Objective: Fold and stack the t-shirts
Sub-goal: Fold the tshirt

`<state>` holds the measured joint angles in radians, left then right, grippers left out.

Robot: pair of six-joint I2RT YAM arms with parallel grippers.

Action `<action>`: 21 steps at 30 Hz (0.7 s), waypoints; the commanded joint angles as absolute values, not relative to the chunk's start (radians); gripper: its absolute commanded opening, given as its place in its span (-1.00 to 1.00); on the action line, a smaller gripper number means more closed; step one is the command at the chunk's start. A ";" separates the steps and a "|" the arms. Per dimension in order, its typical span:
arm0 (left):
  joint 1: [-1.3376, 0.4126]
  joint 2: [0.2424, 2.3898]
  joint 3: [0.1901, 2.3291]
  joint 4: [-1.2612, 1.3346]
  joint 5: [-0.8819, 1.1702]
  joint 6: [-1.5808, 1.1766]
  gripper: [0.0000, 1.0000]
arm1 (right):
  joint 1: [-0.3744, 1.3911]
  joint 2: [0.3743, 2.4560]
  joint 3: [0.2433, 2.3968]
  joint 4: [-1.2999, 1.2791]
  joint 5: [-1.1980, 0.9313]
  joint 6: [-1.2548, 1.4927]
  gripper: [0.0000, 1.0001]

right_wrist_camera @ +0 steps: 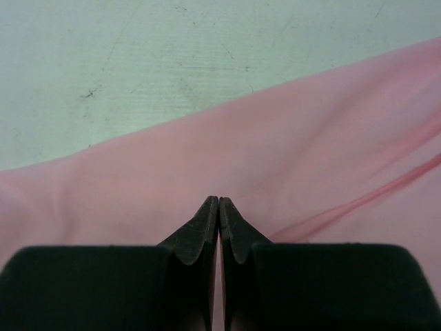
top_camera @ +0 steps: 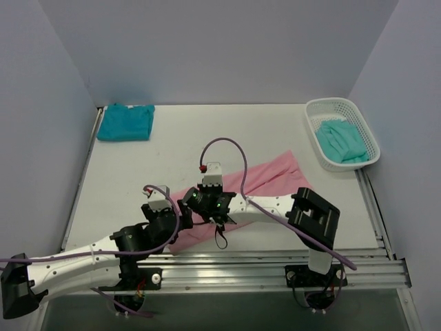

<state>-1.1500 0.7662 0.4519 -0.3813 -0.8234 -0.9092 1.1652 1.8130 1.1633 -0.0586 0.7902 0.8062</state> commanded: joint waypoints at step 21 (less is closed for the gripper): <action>-1.152 0.581 0.445 -0.446 -0.893 -0.911 0.96 | 1.201 1.805 1.003 -0.046 0.747 0.917 -1.00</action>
